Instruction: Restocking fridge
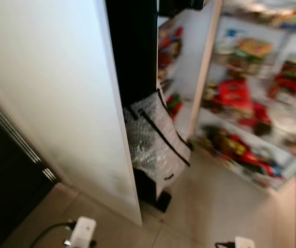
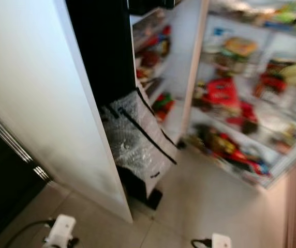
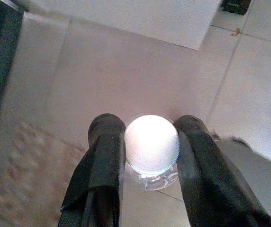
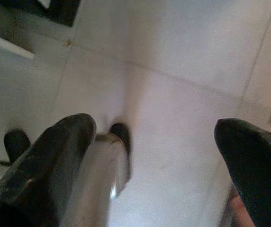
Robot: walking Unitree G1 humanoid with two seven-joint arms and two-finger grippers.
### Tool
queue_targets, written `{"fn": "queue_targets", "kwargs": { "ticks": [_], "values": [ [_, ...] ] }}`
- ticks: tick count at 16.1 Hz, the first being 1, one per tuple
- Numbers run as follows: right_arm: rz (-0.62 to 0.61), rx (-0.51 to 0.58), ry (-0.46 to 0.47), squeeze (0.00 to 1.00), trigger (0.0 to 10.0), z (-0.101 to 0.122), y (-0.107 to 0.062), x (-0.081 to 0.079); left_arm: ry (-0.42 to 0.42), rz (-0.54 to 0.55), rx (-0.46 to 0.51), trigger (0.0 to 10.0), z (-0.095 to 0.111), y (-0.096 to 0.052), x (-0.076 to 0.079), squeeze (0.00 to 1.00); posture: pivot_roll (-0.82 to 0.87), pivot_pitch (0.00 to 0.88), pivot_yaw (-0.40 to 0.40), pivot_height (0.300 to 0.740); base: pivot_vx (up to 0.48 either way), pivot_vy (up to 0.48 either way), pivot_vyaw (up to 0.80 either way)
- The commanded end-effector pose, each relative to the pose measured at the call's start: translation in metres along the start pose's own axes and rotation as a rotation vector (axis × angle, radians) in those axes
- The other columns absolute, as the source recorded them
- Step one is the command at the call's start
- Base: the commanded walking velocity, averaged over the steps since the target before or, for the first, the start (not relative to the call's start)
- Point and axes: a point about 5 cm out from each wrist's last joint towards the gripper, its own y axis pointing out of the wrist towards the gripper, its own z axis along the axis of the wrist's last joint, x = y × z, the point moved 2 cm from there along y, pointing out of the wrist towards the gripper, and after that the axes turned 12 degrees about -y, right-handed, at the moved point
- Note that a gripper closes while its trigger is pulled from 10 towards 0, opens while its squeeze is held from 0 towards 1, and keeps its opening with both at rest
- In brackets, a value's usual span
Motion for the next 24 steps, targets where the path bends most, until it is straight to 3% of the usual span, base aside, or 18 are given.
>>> {"fn": "queue_targets", "kwargs": {
  "ticks": [1, 5, 9, 15, 21, 24],
  "values": [
    [0.016, 0.013, -0.005, 0.00, 10.0, 0.0056, 0.0011, -0.0061, 0.008, 0.020, -0.026, 10.0, -0.0062, -0.0018, -0.0091, 0.00, 0.01, 0.055, 0.023, 0.740, 0.000, -0.472, 0.80],
    [0.022, 0.011, -0.004, 0.00, 10.0, 0.0046, 0.0010, -0.0072, 0.008, 0.019, -0.028, 10.0, -0.0069, -0.0021, -0.0100, 0.00, 0.01, 0.056, 0.024, 0.740, 0.000, -0.472, 0.75],
    [0.027, 0.012, -0.012, 0.00, 10.0, 0.0054, 0.0011, -0.0071, 0.009, 0.018, -0.030, 10.0, -0.0076, -0.0022, -0.0099, 0.00, 0.01, 0.056, 0.024, 0.740, 0.000, -0.472, -0.11],
    [0.040, 0.015, -0.028, 0.00, 10.0, 0.0076, 0.0015, -0.0077, 0.007, 0.012, -0.030, 10.0, -0.0071, -0.0016, -0.0063, 0.00, 0.00, 0.050, 0.021, 0.740, 0.000, -0.472, 0.71],
    [0.057, 0.009, -0.085, 0.00, 10.0, 0.0080, 0.0016, -0.0098, 0.002, 0.012, -0.029, 10.0, -0.0072, -0.0016, -0.0054, 0.00, 0.01, 0.051, 0.016, 0.740, 0.000, -0.472, 0.29],
    [0.058, 0.011, -0.066, 0.00, 10.0, 0.0077, 0.0016, -0.0107, 0.003, 0.011, -0.031, 10.0, -0.0076, -0.0017, -0.0058, 0.00, 0.00, 0.050, 0.021, 0.740, 0.000, -0.472, 0.19]
  ]
}}
